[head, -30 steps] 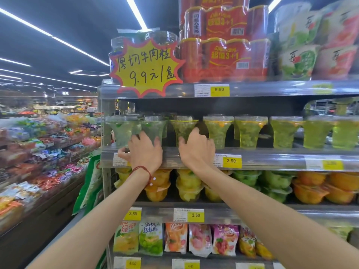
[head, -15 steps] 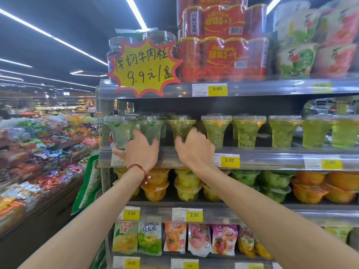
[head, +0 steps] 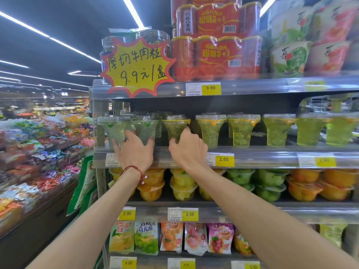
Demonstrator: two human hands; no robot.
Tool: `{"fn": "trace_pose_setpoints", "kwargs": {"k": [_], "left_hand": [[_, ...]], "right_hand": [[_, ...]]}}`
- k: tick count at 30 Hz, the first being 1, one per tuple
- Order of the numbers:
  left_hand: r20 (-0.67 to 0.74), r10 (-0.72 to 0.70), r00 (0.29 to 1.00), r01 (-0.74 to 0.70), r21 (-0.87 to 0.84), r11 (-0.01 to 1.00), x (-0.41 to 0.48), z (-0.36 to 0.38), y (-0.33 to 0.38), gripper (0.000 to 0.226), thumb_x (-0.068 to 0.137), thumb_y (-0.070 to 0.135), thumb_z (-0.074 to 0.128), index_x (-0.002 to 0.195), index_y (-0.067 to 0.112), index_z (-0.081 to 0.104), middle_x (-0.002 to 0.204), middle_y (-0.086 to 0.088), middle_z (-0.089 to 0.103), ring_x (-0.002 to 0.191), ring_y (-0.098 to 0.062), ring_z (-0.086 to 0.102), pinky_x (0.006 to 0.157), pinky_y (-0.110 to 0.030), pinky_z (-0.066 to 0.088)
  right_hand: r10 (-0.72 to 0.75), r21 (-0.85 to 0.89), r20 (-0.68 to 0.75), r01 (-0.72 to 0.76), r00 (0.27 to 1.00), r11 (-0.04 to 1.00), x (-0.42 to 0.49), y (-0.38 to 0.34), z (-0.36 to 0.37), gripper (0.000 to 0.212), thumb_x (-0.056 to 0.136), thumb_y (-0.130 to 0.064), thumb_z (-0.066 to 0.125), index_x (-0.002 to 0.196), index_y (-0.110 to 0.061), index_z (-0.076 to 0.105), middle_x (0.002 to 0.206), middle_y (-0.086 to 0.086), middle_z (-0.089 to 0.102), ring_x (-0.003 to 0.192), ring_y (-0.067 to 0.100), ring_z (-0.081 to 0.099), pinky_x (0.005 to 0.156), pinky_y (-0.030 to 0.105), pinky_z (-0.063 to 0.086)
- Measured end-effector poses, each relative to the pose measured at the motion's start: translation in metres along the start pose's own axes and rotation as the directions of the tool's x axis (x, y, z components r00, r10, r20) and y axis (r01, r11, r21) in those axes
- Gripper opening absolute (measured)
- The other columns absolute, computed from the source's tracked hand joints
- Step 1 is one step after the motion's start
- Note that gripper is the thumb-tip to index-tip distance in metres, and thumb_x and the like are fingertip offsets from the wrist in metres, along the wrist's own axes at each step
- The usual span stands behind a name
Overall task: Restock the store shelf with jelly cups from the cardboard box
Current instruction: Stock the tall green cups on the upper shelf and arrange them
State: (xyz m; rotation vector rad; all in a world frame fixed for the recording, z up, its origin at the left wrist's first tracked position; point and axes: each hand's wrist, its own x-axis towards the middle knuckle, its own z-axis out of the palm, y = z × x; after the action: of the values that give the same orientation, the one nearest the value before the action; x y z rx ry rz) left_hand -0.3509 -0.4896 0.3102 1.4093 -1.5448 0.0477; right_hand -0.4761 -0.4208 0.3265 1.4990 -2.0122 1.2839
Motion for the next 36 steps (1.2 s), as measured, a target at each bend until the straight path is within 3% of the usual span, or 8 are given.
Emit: {"fn": "trace_pose_setpoints", "kwargs": {"k": [5, 9, 11, 20, 26, 31, 36], "left_hand": [[-0.001, 0.009, 1.000, -0.009, -0.003, 1.000, 0.000, 0.001, 0.000, 0.059, 0.091, 0.060, 0.046, 0.119, 0.008, 0.042, 0.110, -0.012, 0.068, 0.116, -0.033, 0.059, 0.123, -0.044, 0.003], [0.004, 0.002, 1.000, -0.002, -0.010, 1.000, -0.001, -0.002, 0.001, 0.058, 0.091, 0.058, 0.049, 0.120, 0.008, 0.043, 0.113, -0.012, 0.067, 0.117, -0.033, 0.059, 0.123, -0.044, 0.004], [0.005, 0.004, 1.000, -0.004, -0.008, 1.000, -0.002, -0.002, 0.001, 0.058, 0.091, 0.058, 0.049, 0.120, 0.008, 0.043, 0.112, -0.012, 0.067, 0.116, -0.033, 0.059, 0.123, -0.044, 0.004], [0.008, 0.035, 0.999, -0.035, 0.053, 0.998, -0.003, -0.004, 0.002, 0.064, 0.093, 0.059, 0.044, 0.135, 0.011, 0.048, 0.120, -0.011, 0.067, 0.124, -0.032, 0.054, 0.122, -0.045, 0.006], [-0.006, 0.010, 1.000, -0.010, -0.014, 1.000, 0.001, -0.003, -0.002, 0.063, 0.088, 0.062, 0.050, 0.127, 0.013, 0.053, 0.114, -0.008, 0.069, 0.117, -0.028, 0.060, 0.122, -0.043, 0.007], [0.002, 0.023, 1.000, -0.023, -0.016, 1.000, 0.000, -0.004, -0.002, 0.063, 0.089, 0.063, 0.048, 0.128, 0.014, 0.051, 0.114, -0.008, 0.069, 0.117, -0.028, 0.060, 0.121, -0.043, 0.006], [0.008, 0.045, 0.999, -0.046, 0.031, 0.998, -0.001, -0.007, -0.001, 0.064, 0.092, 0.062, 0.043, 0.131, 0.013, 0.051, 0.113, -0.008, 0.070, 0.117, -0.028, 0.060, 0.121, -0.044, 0.007]], "right_hand": [[0.045, 0.056, -0.048, -0.042, 0.998, 0.998, 0.000, 0.002, -0.003, 0.036, 0.091, -0.049, 0.065, 0.095, -0.015, 0.054, 0.084, 0.001, 0.067, 0.082, 0.027, 0.066, 0.066, 0.035, 0.040], [0.003, 0.011, 0.043, -0.003, 0.999, 1.000, -0.001, 0.000, -0.004, 0.037, 0.095, -0.049, 0.053, 0.096, -0.012, 0.056, 0.090, 0.004, 0.068, 0.087, 0.030, 0.066, 0.069, 0.035, 0.038], [0.002, 0.017, 0.024, -0.002, 1.000, 1.000, -0.003, 0.001, -0.004, 0.032, 0.098, -0.044, 0.052, 0.093, -0.013, 0.055, 0.089, 0.004, 0.067, 0.088, 0.030, 0.066, 0.069, 0.034, 0.037], [0.037, 0.071, -0.034, -0.034, 0.999, 0.997, 0.003, 0.004, -0.006, 0.046, 0.086, -0.054, 0.074, 0.088, -0.014, 0.052, 0.080, 0.001, 0.060, 0.081, 0.025, 0.064, 0.062, 0.036, 0.047], [0.053, 0.099, -0.026, -0.050, 0.998, 0.994, 0.003, 0.004, -0.010, 0.051, 0.080, -0.055, 0.079, 0.087, -0.014, 0.050, 0.076, -0.001, 0.055, 0.078, 0.023, 0.061, 0.060, 0.033, 0.042], [0.034, 0.067, 0.016, -0.035, 0.999, 0.997, -0.002, 0.002, -0.017, 0.046, 0.088, -0.053, 0.072, 0.088, -0.014, 0.047, 0.074, -0.004, 0.049, 0.075, 0.020, 0.052, 0.062, 0.032, 0.039], [-0.012, 0.007, 0.026, 0.012, 1.000, 1.000, -0.011, 0.000, -0.020, 0.034, 0.101, -0.046, 0.056, 0.093, -0.014, 0.047, 0.085, 0.002, 0.057, 0.087, 0.026, 0.062, 0.068, 0.036, 0.043]]}}
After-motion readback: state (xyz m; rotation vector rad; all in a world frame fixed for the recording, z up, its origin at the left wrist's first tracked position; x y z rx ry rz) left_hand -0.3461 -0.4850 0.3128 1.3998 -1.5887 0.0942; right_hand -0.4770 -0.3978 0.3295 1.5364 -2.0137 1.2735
